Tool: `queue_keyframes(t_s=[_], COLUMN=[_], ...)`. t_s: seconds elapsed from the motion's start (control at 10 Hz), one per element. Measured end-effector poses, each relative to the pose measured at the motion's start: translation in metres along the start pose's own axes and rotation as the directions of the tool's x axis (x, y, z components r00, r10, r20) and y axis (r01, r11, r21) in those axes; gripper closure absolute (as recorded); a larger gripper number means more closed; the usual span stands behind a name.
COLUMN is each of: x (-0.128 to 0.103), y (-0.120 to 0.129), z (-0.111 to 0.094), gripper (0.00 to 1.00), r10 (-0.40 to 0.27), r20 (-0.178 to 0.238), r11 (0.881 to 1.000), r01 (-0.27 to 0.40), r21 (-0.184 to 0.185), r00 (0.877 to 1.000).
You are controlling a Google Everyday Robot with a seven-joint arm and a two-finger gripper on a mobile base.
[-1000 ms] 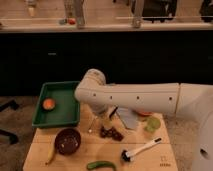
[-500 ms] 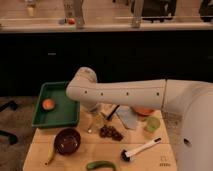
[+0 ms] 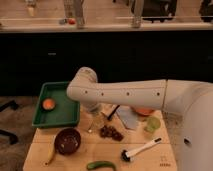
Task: Place apple in purple bowl
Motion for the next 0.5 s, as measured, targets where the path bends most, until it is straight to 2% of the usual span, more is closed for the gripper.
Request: queue_keyframes(t_s=[0.3,0.5], x=[-0.003,-0.022], y=[0.004,-0.004], z=[0.000,0.000], gripper=[0.20,0.20], r10=[0.019,0.012], r20=[0.001,0.012], r11=[1.000,1.000], r01=[-0.019,-0.012], r21=[0.000,0.008], r00=[1.000,1.000])
